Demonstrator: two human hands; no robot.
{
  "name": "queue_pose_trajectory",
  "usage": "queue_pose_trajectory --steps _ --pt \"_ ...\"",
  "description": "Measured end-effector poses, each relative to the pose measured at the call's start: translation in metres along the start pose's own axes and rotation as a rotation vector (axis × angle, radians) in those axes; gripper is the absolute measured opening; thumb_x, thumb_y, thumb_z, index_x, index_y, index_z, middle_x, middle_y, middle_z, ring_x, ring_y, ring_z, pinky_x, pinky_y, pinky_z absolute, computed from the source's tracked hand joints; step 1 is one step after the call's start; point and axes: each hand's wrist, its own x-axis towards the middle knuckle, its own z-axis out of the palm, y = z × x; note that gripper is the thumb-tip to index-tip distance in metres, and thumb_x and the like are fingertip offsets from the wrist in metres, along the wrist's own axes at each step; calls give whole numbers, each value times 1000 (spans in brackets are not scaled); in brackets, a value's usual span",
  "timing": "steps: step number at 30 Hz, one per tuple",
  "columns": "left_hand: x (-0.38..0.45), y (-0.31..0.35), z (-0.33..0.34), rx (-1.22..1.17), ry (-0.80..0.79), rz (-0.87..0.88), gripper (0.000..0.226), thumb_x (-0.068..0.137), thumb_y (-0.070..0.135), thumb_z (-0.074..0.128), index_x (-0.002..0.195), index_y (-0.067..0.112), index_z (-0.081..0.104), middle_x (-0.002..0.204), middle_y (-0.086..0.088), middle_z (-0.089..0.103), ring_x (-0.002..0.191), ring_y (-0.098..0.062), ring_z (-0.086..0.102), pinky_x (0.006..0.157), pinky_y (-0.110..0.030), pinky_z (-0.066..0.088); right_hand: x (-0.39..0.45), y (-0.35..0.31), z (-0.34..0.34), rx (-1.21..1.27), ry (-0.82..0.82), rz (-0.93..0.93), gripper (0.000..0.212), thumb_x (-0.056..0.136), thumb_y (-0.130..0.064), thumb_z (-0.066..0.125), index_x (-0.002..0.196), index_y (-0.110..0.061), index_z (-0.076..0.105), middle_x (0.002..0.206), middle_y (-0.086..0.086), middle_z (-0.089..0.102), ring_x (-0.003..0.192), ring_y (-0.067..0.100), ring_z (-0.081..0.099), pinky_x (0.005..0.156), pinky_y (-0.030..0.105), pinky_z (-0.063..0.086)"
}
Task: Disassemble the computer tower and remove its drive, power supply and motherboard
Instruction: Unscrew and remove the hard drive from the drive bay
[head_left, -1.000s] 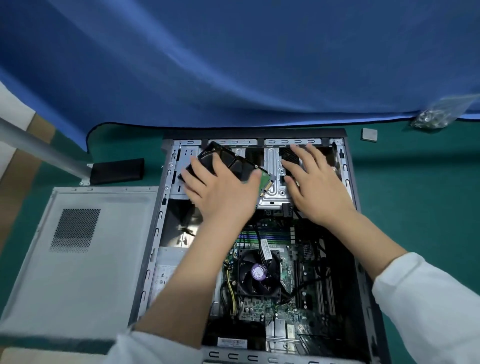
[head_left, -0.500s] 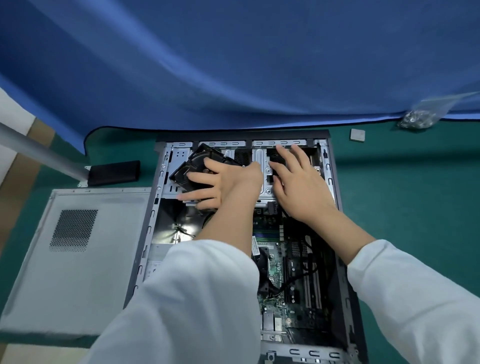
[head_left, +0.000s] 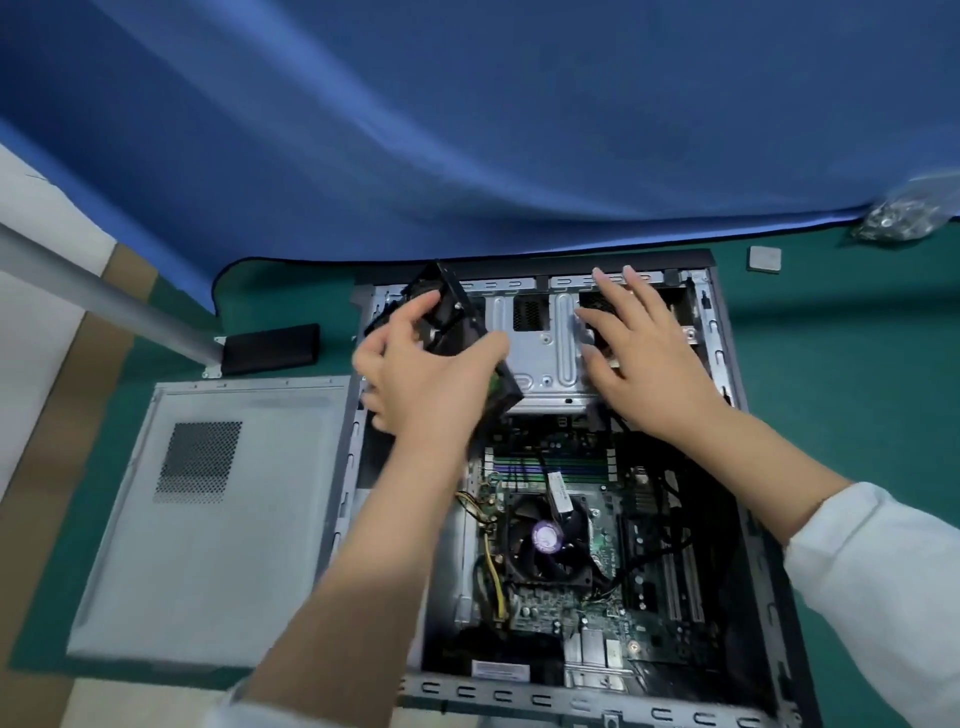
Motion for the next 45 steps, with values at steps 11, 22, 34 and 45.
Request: queue_pose_trajectory --steps 11,22,34,45 --pt "91 -110 -164 188 -142 269 68 63 7 80 98 60 56 126 2 41 103 -5 48 89 -17 34 62 -121 59 82 -246 -232 52 101 -37 32 149 -16 26 159 2 5 146 16 -6 116 32 -5" --pt "184 -226 -196 638 -195 189 84 41 50 58 124 35 59 132 4 42 125 -22 40 108 -43 32 70 -138 91 -65 -156 -174 58 101 -44 22 151 -17 15 159 -1 6 146 14 -7 118 35 -5" --pt "183 -271 -186 1097 -252 279 71 89 55 48 149 42 10 160 -1 -2 144 -37 -6 114 -52 9 68 -140 91 -54 -126 -165 57 100 -44 24 150 -17 20 159 -3 11 146 13 -4 119 34 -3" --pt "228 -272 -205 1105 -245 140 58 98 43 39 149 38 12 159 2 -7 144 -38 1 116 -52 12 69 -140 89 -36 -123 -164 57 100 -44 26 150 -17 22 158 -3 13 146 12 -3 119 34 -1"
